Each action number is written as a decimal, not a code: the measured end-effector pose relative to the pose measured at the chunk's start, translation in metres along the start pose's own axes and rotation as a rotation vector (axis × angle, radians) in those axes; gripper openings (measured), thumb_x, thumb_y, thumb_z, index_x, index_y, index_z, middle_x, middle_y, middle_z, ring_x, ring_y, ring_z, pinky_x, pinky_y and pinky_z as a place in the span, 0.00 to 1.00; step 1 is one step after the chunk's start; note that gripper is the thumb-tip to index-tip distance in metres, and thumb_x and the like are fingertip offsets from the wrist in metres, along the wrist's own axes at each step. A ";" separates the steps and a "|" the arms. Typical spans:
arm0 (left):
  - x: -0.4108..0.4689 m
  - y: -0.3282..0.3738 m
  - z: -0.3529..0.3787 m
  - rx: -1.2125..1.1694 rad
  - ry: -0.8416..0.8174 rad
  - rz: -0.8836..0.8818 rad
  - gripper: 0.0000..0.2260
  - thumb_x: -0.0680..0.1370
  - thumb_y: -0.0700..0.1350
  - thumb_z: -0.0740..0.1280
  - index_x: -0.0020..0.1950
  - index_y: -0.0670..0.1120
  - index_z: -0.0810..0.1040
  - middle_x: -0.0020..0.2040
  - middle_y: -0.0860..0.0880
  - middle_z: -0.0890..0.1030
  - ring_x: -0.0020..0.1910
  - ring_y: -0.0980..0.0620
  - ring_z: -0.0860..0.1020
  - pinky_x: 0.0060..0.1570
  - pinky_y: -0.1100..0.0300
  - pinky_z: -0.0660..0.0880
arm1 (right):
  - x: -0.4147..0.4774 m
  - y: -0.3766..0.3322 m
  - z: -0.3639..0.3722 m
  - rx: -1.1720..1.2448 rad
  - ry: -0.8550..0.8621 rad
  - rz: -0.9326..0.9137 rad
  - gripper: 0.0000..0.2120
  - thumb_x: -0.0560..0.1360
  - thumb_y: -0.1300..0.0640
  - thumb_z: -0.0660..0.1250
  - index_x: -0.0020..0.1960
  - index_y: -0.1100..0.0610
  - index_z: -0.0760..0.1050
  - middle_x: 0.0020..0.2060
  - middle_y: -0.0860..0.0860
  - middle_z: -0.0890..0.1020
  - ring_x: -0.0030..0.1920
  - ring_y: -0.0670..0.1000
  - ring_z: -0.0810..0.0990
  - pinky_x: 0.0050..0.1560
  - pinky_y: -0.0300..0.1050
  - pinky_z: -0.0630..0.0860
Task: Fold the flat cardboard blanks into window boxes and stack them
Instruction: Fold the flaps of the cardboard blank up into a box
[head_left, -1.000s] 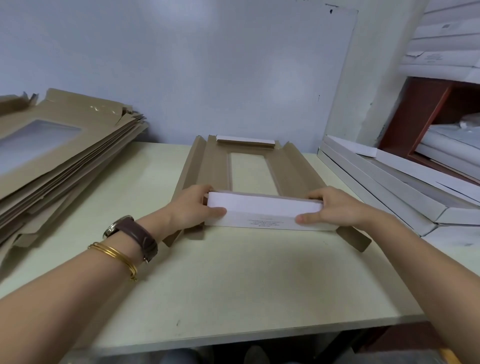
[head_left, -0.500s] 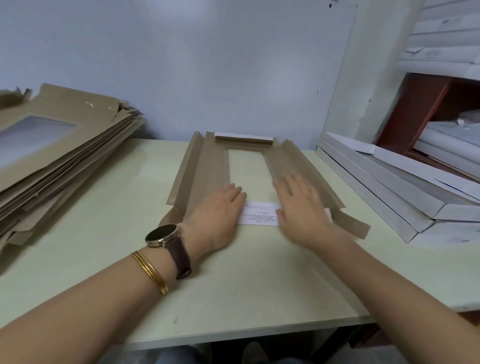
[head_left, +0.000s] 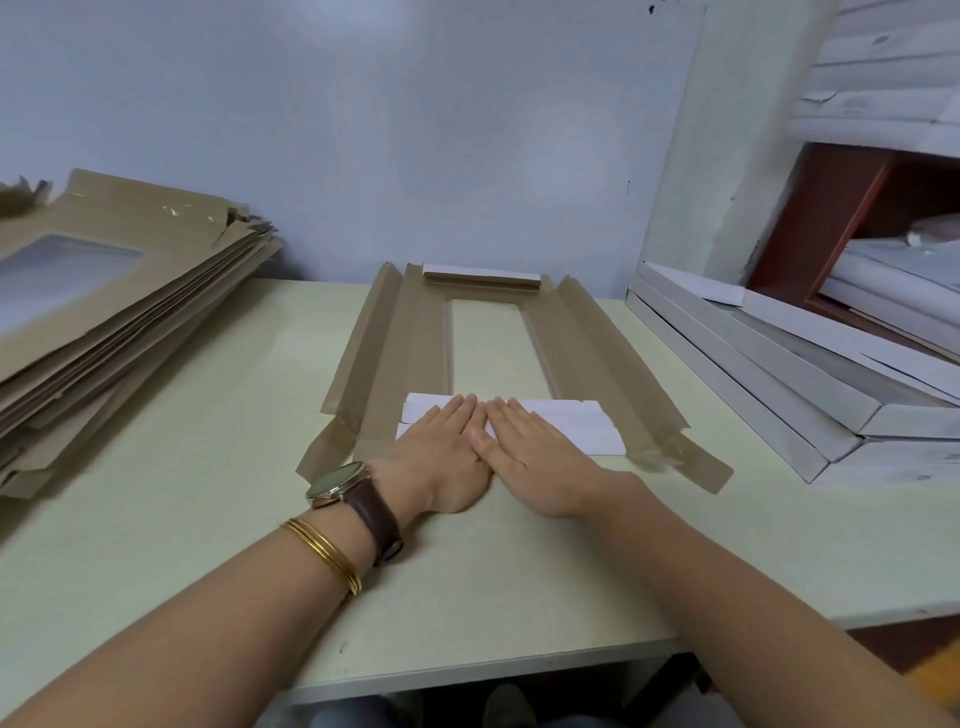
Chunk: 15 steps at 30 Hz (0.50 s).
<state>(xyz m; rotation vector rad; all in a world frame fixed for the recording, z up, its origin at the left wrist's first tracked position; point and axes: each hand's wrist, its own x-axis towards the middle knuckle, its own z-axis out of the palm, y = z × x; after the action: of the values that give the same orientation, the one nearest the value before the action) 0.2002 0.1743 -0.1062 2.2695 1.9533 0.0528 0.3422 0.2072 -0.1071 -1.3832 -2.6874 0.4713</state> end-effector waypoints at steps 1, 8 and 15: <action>0.000 0.000 -0.001 0.002 -0.020 -0.017 0.27 0.83 0.51 0.44 0.79 0.42 0.40 0.79 0.46 0.42 0.78 0.49 0.40 0.76 0.54 0.41 | 0.000 0.004 -0.001 -0.047 -0.024 -0.002 0.31 0.82 0.41 0.41 0.79 0.56 0.42 0.79 0.51 0.46 0.78 0.48 0.41 0.73 0.42 0.38; -0.004 0.004 -0.004 0.010 -0.076 -0.153 0.36 0.80 0.64 0.40 0.78 0.40 0.38 0.79 0.45 0.39 0.78 0.50 0.38 0.75 0.54 0.38 | -0.006 0.031 -0.012 -0.130 -0.125 0.104 0.41 0.75 0.32 0.36 0.79 0.59 0.38 0.79 0.52 0.40 0.78 0.48 0.38 0.77 0.47 0.39; -0.013 -0.001 -0.009 0.071 -0.098 -0.182 0.39 0.78 0.68 0.40 0.78 0.41 0.37 0.79 0.46 0.39 0.78 0.51 0.38 0.74 0.55 0.37 | -0.021 0.041 -0.027 -0.244 -0.119 0.178 0.44 0.76 0.29 0.40 0.79 0.61 0.40 0.79 0.53 0.43 0.78 0.49 0.41 0.77 0.50 0.42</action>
<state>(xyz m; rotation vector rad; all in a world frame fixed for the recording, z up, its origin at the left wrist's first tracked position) 0.1961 0.1624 -0.0963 2.0818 2.1313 -0.1471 0.3917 0.2189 -0.0929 -1.7204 -2.8067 0.2509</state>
